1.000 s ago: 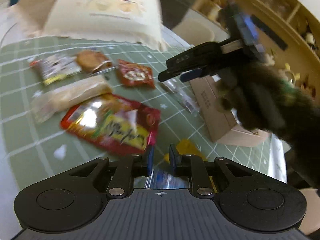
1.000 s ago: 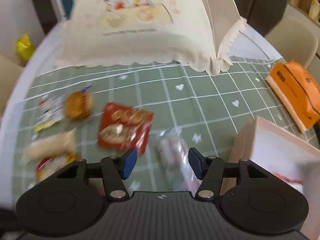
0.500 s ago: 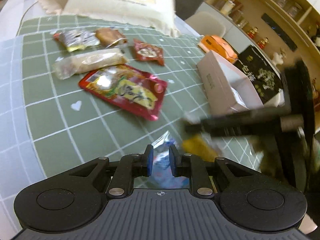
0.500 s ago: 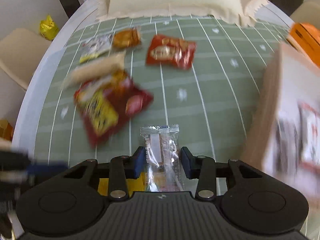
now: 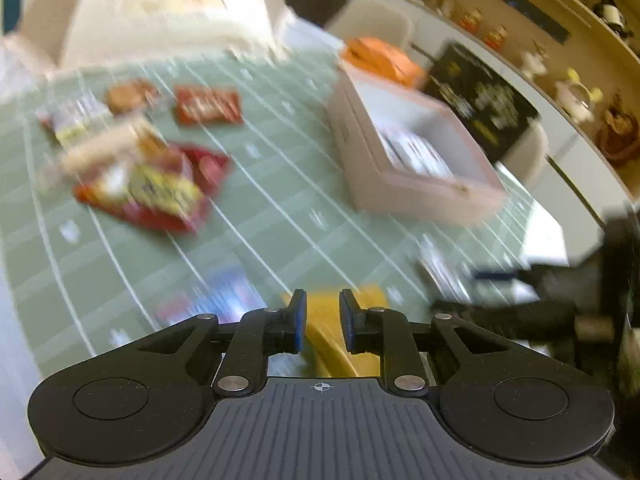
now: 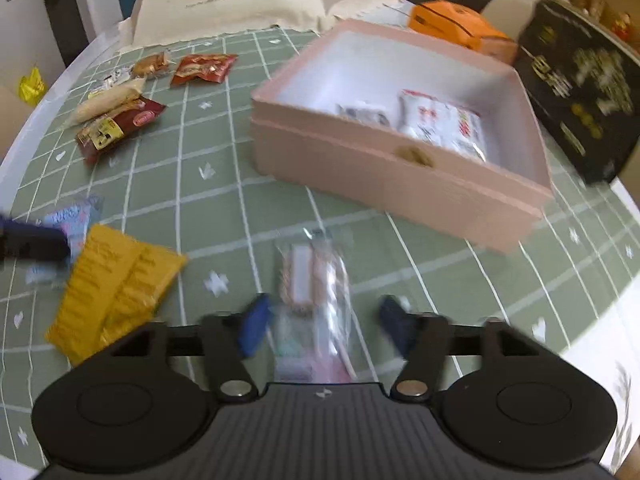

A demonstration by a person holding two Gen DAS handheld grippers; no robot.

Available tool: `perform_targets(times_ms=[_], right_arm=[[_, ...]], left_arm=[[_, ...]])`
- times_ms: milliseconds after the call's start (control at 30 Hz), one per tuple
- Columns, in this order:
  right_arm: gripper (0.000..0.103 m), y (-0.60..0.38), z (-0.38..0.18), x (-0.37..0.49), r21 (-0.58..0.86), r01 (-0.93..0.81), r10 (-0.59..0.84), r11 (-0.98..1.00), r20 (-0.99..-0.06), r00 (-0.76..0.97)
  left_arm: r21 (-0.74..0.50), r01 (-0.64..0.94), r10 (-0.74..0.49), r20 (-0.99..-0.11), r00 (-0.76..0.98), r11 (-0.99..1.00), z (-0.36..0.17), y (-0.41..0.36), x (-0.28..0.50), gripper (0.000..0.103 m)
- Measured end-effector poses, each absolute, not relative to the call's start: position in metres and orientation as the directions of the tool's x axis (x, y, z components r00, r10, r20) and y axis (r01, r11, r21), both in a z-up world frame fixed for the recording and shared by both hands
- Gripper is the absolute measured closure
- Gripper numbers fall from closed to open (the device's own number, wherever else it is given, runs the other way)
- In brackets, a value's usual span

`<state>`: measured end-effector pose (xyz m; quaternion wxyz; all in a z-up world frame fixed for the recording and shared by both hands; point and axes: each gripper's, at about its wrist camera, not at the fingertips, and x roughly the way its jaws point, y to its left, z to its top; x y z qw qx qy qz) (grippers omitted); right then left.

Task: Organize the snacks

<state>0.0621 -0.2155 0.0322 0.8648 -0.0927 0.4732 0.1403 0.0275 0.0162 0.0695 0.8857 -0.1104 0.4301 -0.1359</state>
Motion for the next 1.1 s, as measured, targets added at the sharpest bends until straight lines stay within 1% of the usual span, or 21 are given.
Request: perform_targets(times_ms=[67, 100, 200, 233, 267, 333, 433, 467, 533, 567, 667, 700, 733, 800, 867, 900, 967, 1033, 1067, 1100], right_arm=[[0.022, -0.225, 0.03, 0.057, 0.0, -0.308, 0.171, 0.951, -0.832, 0.528], [0.021, -0.228, 0.028, 0.055, 0.013, -0.298, 0.178, 0.955, -0.826, 0.535], [0.017, -0.224, 0.023, 0.051, 0.006, -0.286, 0.173, 0.958, -0.809, 0.562], [0.016, -0.224, 0.022, 0.05, 0.008, -0.282, 0.173, 0.959, -0.805, 0.567], [0.016, -0.223, 0.022, 0.048, 0.007, -0.278, 0.171, 0.961, -0.802, 0.572], [0.015, -0.222, 0.022, 0.046, 0.007, -0.276, 0.171, 0.961, -0.801, 0.574], [0.014, -0.221, 0.021, 0.044, 0.006, -0.288, 0.177, 0.958, -0.802, 0.57], [0.013, -0.222, 0.021, 0.043, 0.007, -0.293, 0.18, 0.956, -0.802, 0.57], [0.011, -0.223, 0.02, 0.042, 0.008, -0.295, 0.183, 0.956, -0.801, 0.571], [0.01, -0.223, 0.02, 0.041, 0.008, -0.293, 0.182, 0.956, -0.8, 0.571], [0.009, -0.222, 0.02, 0.041, 0.008, -0.287, 0.177, 0.958, -0.804, 0.568], [0.009, -0.222, 0.02, 0.041, 0.008, -0.287, 0.177, 0.958, -0.804, 0.568], [0.008, -0.222, 0.02, 0.041, 0.009, -0.286, 0.176, 0.958, -0.805, 0.566], [0.005, -0.222, 0.019, 0.041, 0.011, -0.287, 0.179, 0.958, -0.805, 0.565], [0.0, -0.222, 0.016, 0.04, 0.015, -0.289, 0.183, 0.957, -0.806, 0.564], [0.0, -0.222, 0.016, 0.038, 0.012, -0.283, 0.177, 0.959, -0.805, 0.566], [0.0, -0.221, 0.016, 0.038, 0.013, -0.276, 0.171, 0.961, -0.813, 0.556], [0.001, -0.216, 0.02, 0.044, 0.015, -0.305, 0.175, 0.952, -0.845, 0.505], [0.012, -0.211, 0.024, 0.049, 0.024, -0.347, 0.192, 0.938, -0.867, 0.46], [0.019, -0.204, 0.032, 0.052, 0.023, -0.375, 0.201, 0.927, -0.873, 0.445]], left_arm=[[-0.257, 0.09, -0.253, -0.719, 0.648, 0.962, 0.076, 0.034, 0.041, 0.08], [-0.246, 0.053, -0.217, -0.711, 0.669, 0.968, 0.078, 0.044, 0.048, 0.08], [-0.279, -0.044, -0.159, -0.664, 0.73, 0.959, 0.077, 0.09, 0.08, 0.08], [-0.261, -0.046, -0.142, -0.657, 0.74, 0.964, 0.075, 0.102, 0.091, 0.08], [-0.222, -0.029, -0.129, -0.664, 0.737, 0.975, 0.074, 0.112, 0.105, 0.08], [-0.08, 0.036, -0.082, -0.698, 0.711, 0.996, 0.07, 0.121, 0.13, 0.079], [0.098, 0.229, -0.069, -0.778, 0.625, 0.969, 0.059, 0.114, 0.156, 0.079], [0.127, 0.274, -0.065, -0.798, 0.598, 0.953, 0.054, 0.112, 0.161, 0.074], [0.192, 0.321, -0.042, -0.799, 0.6, 0.928, 0.051, 0.108, 0.168, 0.069], [0.192, 0.311, -0.03, -0.808, 0.588, 0.931, 0.049, 0.109, 0.174, 0.066], [0.121, 0.26, -0.048, -0.825, 0.563, 0.958, 0.042, 0.121, 0.19, 0.056], [0.103, 0.245, -0.051, -0.834, 0.55, 0.964, 0.038, 0.125, 0.195, 0.055], [0.094, 0.234, -0.049, -0.839, 0.542, 0.968, 0.035, 0.127, 0.198, 0.052], [0.057, 0.208, -0.066, -0.838, 0.541, 0.977, 0.035, 0.131, 0.199, 0.054], [0.014, 0.178, -0.084, -0.843, 0.532, 0.984, 0.036, 0.133, 0.195, 0.059], [-0.003, 0.161, -0.09, -0.843, 0.53, 0.987, 0.036, 0.135, 0.191, 0.061], [-0.046, 0.13, -0.108, -0.844, 0.526, 0.991, 0.037, 0.136, 0.179, 0.069], [-0.105, 0.124, -0.155, -0.833, 0.53, 0.987, 0.037, 0.136, 0.162, 0.07], [-0.13, 0.127, -0.178, -0.824, 0.537, 0.983, 0.037, 0.136, 0.152, 0.07], [-0.157, 0.124, -0.2, -0.813, 0.547, 0.98, 0.037, 0.136, 0.138, 0.07]])
